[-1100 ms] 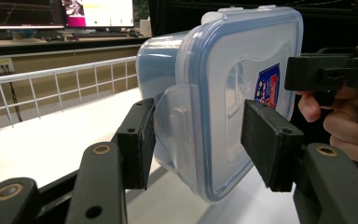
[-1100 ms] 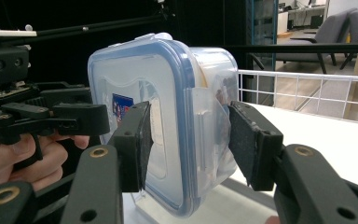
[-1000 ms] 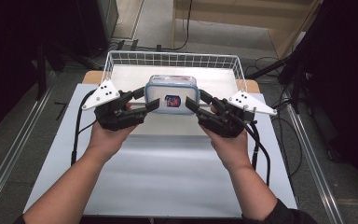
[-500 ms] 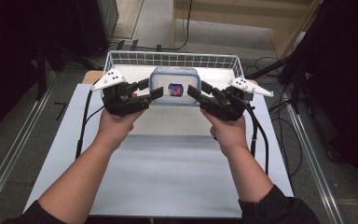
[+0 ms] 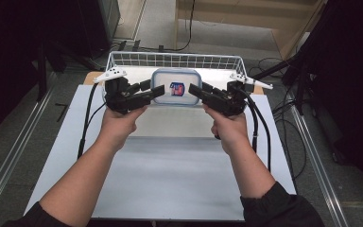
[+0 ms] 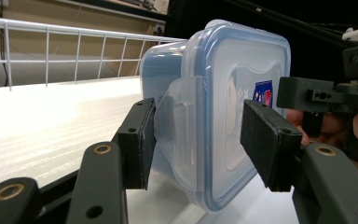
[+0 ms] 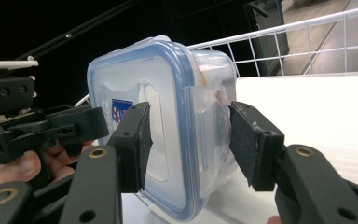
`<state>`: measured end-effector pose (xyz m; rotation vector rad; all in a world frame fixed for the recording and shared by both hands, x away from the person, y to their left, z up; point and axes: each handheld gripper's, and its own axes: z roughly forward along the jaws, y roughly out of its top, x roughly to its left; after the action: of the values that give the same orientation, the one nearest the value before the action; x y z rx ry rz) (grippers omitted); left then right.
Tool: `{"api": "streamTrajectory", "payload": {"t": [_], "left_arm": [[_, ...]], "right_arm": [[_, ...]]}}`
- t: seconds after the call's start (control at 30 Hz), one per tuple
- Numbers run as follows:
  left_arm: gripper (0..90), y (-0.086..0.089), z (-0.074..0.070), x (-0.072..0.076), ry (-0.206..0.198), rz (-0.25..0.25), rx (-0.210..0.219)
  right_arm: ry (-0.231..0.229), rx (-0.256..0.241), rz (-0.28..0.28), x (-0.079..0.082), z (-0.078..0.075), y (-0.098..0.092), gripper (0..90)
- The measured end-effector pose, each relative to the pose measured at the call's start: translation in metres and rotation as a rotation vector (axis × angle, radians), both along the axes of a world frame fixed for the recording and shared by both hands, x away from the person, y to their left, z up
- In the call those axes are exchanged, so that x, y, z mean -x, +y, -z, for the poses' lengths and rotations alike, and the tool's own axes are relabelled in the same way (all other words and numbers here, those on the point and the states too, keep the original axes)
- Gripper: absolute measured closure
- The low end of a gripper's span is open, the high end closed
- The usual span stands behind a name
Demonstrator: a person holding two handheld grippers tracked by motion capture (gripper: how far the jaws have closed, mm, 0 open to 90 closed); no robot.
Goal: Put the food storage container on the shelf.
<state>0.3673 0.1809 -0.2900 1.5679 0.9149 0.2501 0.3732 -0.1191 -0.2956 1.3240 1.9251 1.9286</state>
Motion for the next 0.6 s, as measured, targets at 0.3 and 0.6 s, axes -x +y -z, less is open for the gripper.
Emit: {"api": "streamTrajectory", "payload": {"t": [0.3, 0.6], "left_arm": [[47.3, 0.001, 0.002, -0.010, 0.044, -0.012, 0.030], [47.1, 0.000, 0.000, -0.014, 0.050, -0.032, 0.033]], "right_arm": [[0.052, -0.026, 0.006, -0.009, 0.003, 0.000, 50.7], [0.045, -0.017, 0.021, -0.015, 0.004, 0.004, 48.5]]}}
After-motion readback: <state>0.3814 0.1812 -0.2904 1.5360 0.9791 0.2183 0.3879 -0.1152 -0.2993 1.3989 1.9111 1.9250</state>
